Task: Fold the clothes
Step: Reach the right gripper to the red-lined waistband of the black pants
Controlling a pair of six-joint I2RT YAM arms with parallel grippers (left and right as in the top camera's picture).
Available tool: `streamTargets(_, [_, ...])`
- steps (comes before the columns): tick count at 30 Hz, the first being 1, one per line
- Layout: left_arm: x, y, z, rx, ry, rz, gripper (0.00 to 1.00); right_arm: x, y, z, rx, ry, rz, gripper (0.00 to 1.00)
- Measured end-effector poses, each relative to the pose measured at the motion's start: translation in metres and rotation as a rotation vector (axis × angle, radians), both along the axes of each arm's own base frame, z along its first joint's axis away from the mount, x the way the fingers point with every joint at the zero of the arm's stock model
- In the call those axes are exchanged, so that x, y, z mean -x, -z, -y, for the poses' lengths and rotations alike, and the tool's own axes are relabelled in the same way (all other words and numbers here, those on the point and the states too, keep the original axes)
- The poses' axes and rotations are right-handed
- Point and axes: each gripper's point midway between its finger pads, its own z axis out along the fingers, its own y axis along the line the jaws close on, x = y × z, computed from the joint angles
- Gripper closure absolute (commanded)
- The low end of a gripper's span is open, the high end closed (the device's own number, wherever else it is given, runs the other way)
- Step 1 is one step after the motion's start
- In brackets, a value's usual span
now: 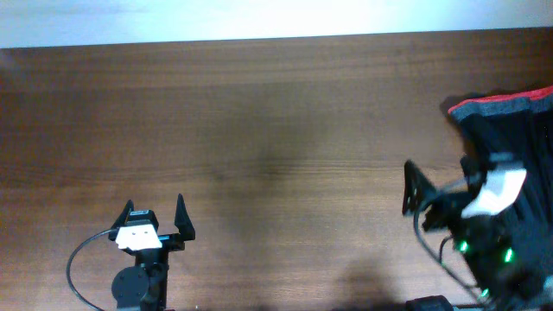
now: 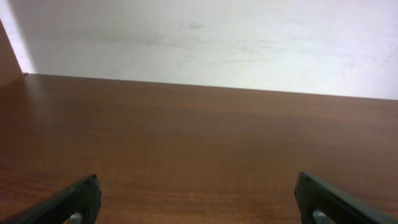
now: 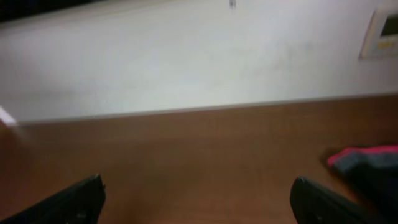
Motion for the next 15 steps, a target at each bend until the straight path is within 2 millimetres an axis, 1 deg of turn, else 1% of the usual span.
streamTargets(4, [0.0,0.0,0.0,0.0,0.0,0.0,0.01,-0.028,-0.021,0.003,0.085,0.018,-0.136,0.01])
streamTargets(5, [0.0,0.0,0.0,0.0,0.0,0.0,0.01,-0.034,-0.022,0.007,0.109,0.033,-0.183,0.01])
streamTargets(6, [0.0,0.0,0.0,0.0,0.0,0.0,0.01,-0.045,-0.027,0.012,0.146,0.062,-0.242,0.01])
streamTargets(7, [0.0,0.0,0.0,0.0,0.0,0.0,0.01,-0.05,-0.031,0.014,0.152,0.071,-0.244,0.01])
streamTargets(8, [0.0,0.0,0.0,0.0,0.0,0.0,0.01,-0.057,-0.03,0.017,0.172,0.087,-0.287,0.01])
streamTargets(11, [0.0,0.0,0.0,0.0,0.0,0.0,0.01,-0.081,-0.037,0.036,0.209,0.156,-0.392,0.01])
streamTargets(13, [0.0,0.0,0.0,0.0,0.0,0.0,0.01,-0.102,-0.04,0.054,0.215,0.215,-0.433,0.01])
streamTargets(15, [0.0,0.0,0.0,0.0,0.0,-0.001,0.01,-0.124,-0.037,0.074,0.213,0.271,-0.467,0.01])
